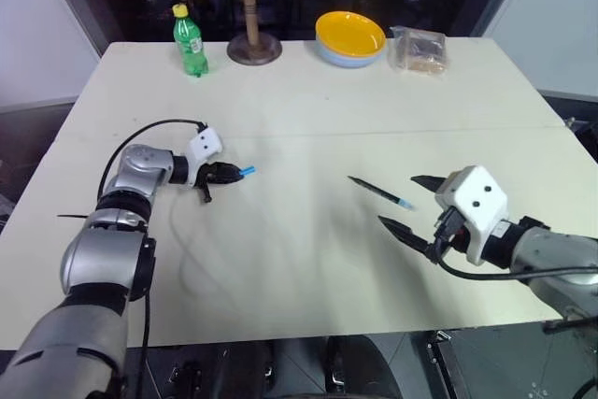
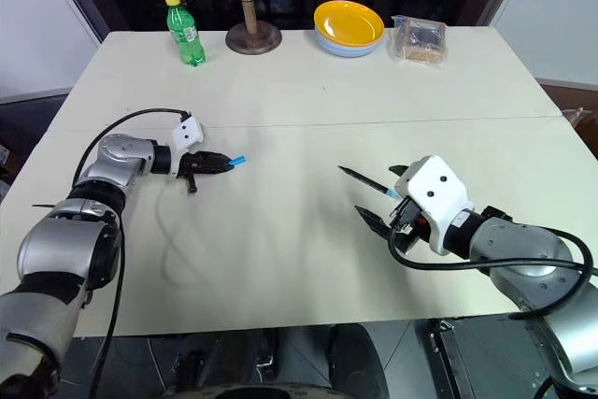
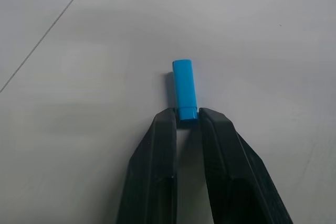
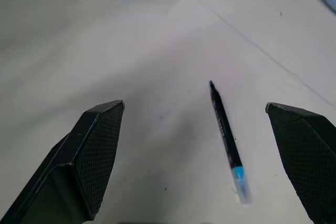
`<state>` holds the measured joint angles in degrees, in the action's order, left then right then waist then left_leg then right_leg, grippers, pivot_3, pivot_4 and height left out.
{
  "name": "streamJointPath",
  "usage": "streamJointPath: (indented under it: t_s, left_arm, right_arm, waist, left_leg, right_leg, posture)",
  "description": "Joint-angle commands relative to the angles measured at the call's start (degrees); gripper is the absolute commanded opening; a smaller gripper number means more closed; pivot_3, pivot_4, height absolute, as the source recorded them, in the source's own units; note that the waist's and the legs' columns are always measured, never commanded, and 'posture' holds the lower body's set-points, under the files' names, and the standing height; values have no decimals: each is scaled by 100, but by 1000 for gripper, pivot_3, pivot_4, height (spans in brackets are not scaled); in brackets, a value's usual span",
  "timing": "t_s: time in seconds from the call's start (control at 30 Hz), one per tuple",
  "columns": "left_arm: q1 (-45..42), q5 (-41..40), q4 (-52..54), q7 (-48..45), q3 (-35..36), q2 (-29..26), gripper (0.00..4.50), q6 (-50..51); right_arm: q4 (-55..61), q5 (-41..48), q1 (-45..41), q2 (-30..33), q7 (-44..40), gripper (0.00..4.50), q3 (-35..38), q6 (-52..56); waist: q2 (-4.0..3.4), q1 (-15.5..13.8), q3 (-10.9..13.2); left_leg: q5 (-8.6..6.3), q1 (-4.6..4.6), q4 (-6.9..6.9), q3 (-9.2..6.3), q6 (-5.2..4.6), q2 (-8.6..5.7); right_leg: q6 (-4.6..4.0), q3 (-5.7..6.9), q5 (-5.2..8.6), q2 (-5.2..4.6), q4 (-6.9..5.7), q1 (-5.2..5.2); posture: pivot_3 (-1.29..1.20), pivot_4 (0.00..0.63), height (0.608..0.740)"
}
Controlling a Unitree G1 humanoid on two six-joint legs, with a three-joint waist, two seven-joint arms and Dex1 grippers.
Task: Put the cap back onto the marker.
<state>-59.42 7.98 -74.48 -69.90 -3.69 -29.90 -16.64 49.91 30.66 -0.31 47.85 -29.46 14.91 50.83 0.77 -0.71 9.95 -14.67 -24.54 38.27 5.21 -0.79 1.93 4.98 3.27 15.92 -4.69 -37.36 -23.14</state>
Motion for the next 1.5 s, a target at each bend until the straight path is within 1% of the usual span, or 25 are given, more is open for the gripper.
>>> streamJointPath:
  t_s: [0.03,0.33,0.43,0.5,1.07,1.37,1.47,1.5]
  left_arm:
    - [-34,90,46,-80,-80,-56,757,-59]
    - [25,135,40,42,-93,-31,757,-17]
    - [33,103,49,123,-58,-4,1569,-49]
    - [39,88,63,130,-55,22,2466,-91]
    - [47,46,54,372,-21,325,2466,-150]
    - [101,123,21,401,-93,336,2466,-66]
    - [111,154,13,361,-126,307,1698,-31]
    - [113,157,12,351,-129,301,1153,-23]
  right_arm:
    - [151,12,-63,-12,45,4500,62,-58]
    - [102,20,-133,18,3,4500,39,-74]
    - [76,11,-154,34,-20,4500,33,-81]
    - [59,4,-178,46,-35,4500,24,-87]
    - [7,-42,-229,81,-97,4500,19,-127]
    - [68,-27,-180,71,-72,4500,58,-96]
    - [70,-33,-177,67,-62,4500,47,-94]
    - [67,-34,-184,65,-58,4500,40,-93]
  waist:
    - [0,1,0]
    - [0,1,0]
    - [0,-1,0]
    - [1,-2,0]
    - [2,-18,-2]
    - [3,-15,-3]
    - [3,-15,-3]
    - [3,-12,-3]
  left_leg:
    - [0,0,0,0,0,0]
    - [0,0,0,0,0,0]
    - [0,1,0,0,0,0]
    - [0,0,0,0,0,0]
    - [0,1,5,-8,-1,-3]
    - [0,2,6,-10,-1,-3]
    - [1,2,6,-10,-1,-3]
    - [1,3,6,-10,-1,-3]
  right_leg:
    - [0,0,0,0,0,0]
    - [0,0,0,0,0,0]
    - [0,0,0,0,0,0]
    - [0,0,0,0,0,1]
    - [2,1,-1,-1,0,8]
    - [3,1,-1,-1,0,11]
    - [3,1,-1,-1,0,11]
    - [3,1,-1,-1,0,12]
  posture:
    - [0,150,740]
    - [0,150,740]
    - [0,150,740]
    - [0,150,740]
    - [0,150,740]
    - [0,150,740]
    - [0,150,740]
    - [0,150,740]
